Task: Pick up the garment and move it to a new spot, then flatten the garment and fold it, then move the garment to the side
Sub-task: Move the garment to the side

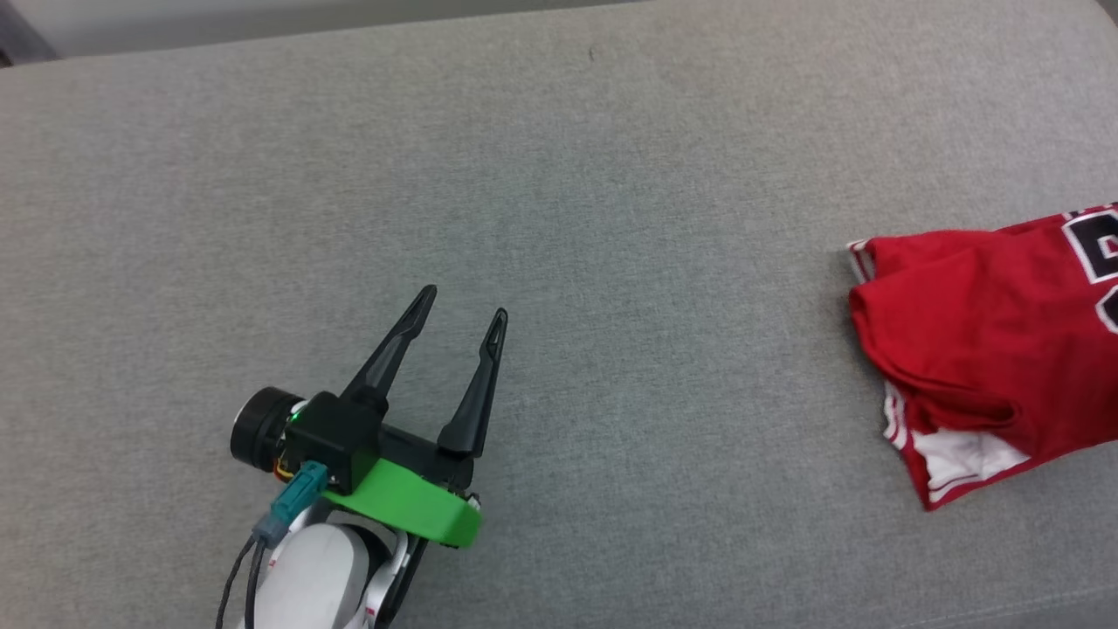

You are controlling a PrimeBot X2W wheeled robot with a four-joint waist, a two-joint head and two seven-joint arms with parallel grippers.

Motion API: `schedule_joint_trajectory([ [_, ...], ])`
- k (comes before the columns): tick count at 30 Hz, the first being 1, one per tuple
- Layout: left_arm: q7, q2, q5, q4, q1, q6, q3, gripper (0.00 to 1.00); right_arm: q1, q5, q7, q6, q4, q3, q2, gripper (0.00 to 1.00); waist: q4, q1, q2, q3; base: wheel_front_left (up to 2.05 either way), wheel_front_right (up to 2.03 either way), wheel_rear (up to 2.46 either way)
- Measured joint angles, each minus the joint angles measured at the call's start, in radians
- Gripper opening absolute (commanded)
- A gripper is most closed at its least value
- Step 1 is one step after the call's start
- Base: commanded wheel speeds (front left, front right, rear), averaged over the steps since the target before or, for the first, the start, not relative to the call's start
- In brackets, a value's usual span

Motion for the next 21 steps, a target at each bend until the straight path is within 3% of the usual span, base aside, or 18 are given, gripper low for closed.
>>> schedule_joint_trajectory([
  [4,0.0,0.025,0.009,-0.023,-0.023,0.0,-0.008,1.0,-0.068,-0.009,-0.086,0.0,0.093,-0.009,-0.043,0.0,-0.041,0.0,0.0,0.057,0.0,0.0,0.0],
  [21,0.0,0.101,0.029,-0.127,-0.135,0.0,-0.046,1.0,-0.3,-0.085,-0.295,0.0,0.434,-0.097,-0.04,0.0,-0.131,0.0001,0.0,0.284,0.0,0.0,0.0],
])
